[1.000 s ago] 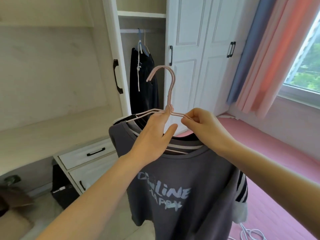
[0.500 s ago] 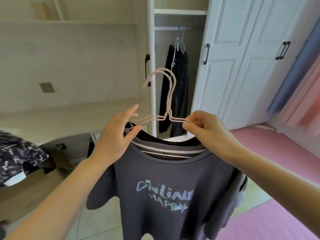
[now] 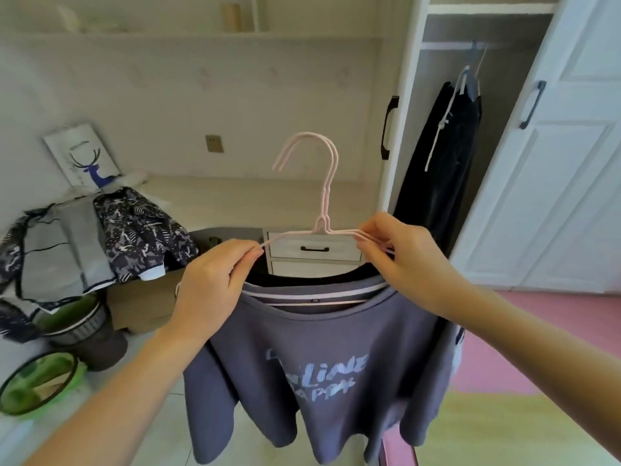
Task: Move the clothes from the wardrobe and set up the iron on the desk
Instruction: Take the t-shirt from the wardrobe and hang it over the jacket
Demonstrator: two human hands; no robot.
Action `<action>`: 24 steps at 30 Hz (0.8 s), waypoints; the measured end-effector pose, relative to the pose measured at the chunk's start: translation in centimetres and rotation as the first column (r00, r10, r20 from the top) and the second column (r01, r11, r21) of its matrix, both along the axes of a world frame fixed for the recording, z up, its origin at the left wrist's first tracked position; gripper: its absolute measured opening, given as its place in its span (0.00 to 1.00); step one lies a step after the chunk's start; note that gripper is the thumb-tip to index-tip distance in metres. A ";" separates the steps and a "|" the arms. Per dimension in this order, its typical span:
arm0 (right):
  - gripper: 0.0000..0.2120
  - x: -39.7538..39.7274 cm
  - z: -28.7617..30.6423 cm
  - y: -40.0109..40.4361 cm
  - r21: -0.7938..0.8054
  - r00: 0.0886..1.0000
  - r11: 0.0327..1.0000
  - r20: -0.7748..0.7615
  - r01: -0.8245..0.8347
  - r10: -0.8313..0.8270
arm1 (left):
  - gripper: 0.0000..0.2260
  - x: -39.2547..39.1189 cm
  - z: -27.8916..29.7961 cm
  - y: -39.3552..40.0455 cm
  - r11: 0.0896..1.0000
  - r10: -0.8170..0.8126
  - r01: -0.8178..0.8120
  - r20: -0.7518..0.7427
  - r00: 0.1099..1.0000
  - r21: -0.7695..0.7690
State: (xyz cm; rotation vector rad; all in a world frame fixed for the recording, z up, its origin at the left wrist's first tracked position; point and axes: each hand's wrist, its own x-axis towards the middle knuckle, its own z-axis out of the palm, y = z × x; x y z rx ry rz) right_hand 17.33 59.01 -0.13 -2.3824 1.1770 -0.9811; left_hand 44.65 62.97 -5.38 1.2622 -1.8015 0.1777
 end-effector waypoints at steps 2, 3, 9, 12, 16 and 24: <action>0.05 1.4 -0.6 -0.7 -0.045 1.000 0.999 -0.013 -0.028 0.027 | 0.17 1.8 0.2 1.1 0.998 0.062 -0.062 0.001 0.998 0.002; 0.06 2.0 -0.9 -1.1 -0.071 0.999 0.996 -0.020 -0.046 0.045 | 0.16 2.9 0.3 1.6 0.996 0.092 -0.092 -0.001 0.996 0.004; 0.11 7.0 -2.9 -2.8 -0.073 0.972 0.978 -0.146 -0.197 0.185 | 0.17 9.4 0.3 4.7 0.967 0.256 -0.256 -0.007 0.967 -0.009; 0.12 10.7 -3.8 -3.5 -0.055 0.961 0.965 -0.126 -0.256 0.247 | 0.16 12.8 -0.1 5.9 0.954 0.299 -0.299 -0.013 0.954 -0.024; 0.11 16.7 -4.5 -4.2 -0.081 0.943 0.943 -0.111 -0.324 0.315 | 0.14 18.1 -0.7 7.2 0.931 0.365 -0.364 -0.030 0.931 0.030; 0.14 29.4 -6.0 -4.9 -0.075 0.926 0.925 -0.088 -0.374 0.367 | 0.15 28.5 -0.8 8.7 0.867 0.493 -0.495 0.049 0.869 0.053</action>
